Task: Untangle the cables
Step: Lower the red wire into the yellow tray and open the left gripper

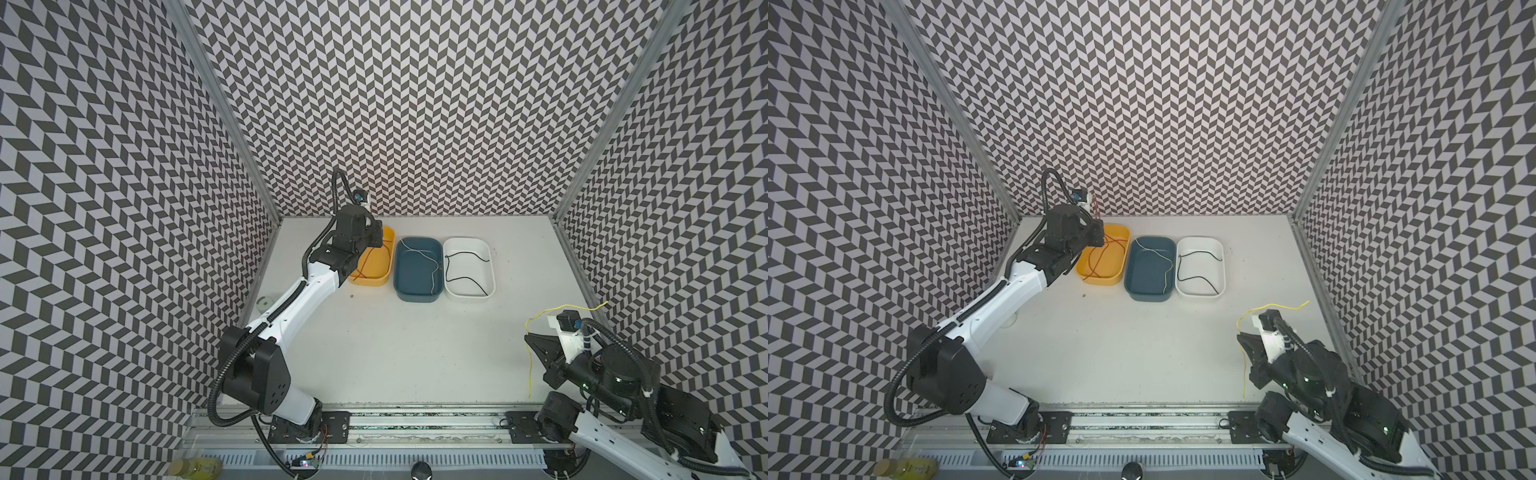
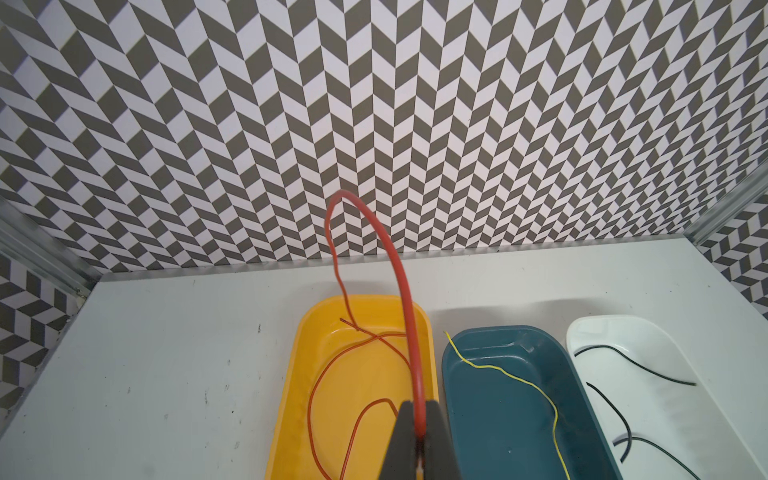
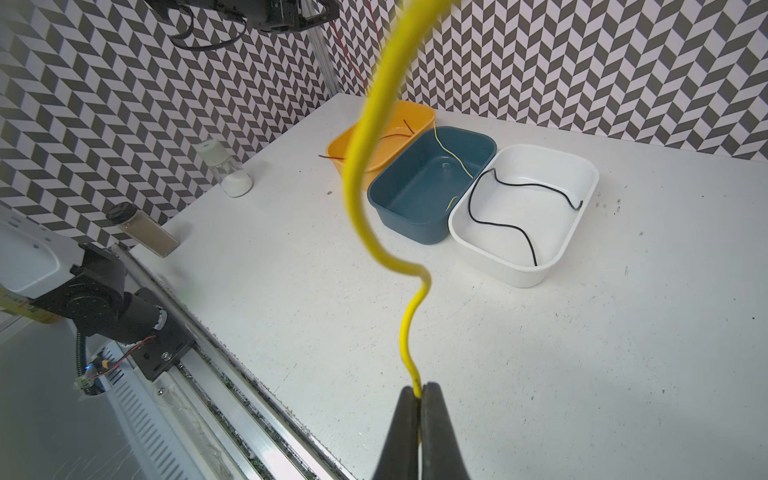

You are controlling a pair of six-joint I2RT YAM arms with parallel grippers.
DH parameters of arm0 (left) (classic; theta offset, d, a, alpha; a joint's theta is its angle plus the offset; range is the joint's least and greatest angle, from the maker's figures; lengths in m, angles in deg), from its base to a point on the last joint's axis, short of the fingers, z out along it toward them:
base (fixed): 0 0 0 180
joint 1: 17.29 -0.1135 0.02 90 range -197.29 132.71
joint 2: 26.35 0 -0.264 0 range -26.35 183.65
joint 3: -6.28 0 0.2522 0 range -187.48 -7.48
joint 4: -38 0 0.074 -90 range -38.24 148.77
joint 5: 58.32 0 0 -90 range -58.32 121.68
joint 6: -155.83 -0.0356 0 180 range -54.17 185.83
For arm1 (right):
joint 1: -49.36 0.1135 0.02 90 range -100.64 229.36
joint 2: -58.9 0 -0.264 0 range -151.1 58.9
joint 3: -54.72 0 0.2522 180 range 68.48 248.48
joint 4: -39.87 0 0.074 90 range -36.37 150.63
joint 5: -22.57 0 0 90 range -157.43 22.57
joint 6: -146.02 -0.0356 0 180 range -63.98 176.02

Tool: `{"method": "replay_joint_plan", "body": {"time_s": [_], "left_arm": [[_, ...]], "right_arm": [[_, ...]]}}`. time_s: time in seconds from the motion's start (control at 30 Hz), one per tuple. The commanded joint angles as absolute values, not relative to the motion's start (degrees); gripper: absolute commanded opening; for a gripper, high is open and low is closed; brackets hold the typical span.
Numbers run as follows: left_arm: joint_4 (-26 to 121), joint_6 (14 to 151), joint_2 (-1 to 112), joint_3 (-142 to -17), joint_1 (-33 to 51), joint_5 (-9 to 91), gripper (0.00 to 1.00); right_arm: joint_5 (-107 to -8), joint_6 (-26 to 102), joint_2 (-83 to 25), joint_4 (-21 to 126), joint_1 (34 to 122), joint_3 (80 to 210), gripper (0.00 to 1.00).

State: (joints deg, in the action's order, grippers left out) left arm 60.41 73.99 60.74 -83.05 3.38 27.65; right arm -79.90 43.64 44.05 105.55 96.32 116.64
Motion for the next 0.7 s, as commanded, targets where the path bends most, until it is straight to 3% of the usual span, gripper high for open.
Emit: {"method": "replay_joint_plan", "body": {"time_s": [0.0, 0.67], "left_arm": [[57.7, 75.7, 61.6, -81.5, 3.3, 26.9, 0.0], [56.4, 80.4, 66.9, -75.9, 3.3, 26.9, 0.0]], "right_arm": [[-80.4, 44.8, 44.7, 103.5, 96.1, 116.3, 0.0], [-80.2, 45.3, 44.9, 103.2, 95.5, 115.9, 0.0]]}}
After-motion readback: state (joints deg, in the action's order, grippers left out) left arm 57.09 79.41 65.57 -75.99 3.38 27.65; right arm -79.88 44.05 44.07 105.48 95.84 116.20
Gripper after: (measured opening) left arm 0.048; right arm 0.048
